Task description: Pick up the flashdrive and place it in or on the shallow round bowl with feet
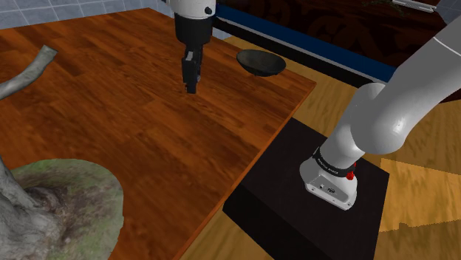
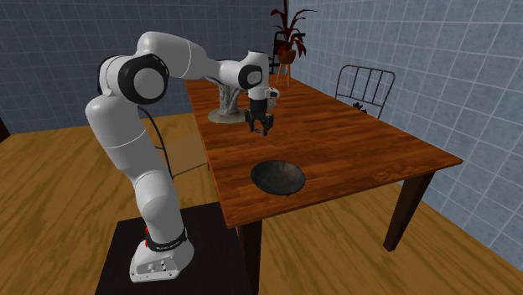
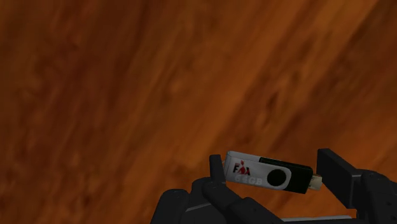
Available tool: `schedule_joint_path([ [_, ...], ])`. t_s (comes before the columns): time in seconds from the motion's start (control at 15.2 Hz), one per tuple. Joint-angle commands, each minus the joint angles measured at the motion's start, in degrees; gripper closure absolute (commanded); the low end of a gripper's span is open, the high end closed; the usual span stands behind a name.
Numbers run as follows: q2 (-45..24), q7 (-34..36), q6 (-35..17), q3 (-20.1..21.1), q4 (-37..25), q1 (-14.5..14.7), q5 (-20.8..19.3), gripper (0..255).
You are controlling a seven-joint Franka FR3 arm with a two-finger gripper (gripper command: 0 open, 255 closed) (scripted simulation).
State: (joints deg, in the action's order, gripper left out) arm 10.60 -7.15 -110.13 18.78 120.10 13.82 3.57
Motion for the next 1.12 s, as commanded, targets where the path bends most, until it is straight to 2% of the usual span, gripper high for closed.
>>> schedule_joint_path([
  [0.0,0.2,-0.1,1.5,-0.1,-1.3,0.0,0.0,255],
  [0.66,0.7,-0.1,9.0,-0.4,-8.3,-0.2,0.0,255],
  [1.06,8.5,-8.7,9.2,-6.0,-0.5,-2.7,0.7,255],
])
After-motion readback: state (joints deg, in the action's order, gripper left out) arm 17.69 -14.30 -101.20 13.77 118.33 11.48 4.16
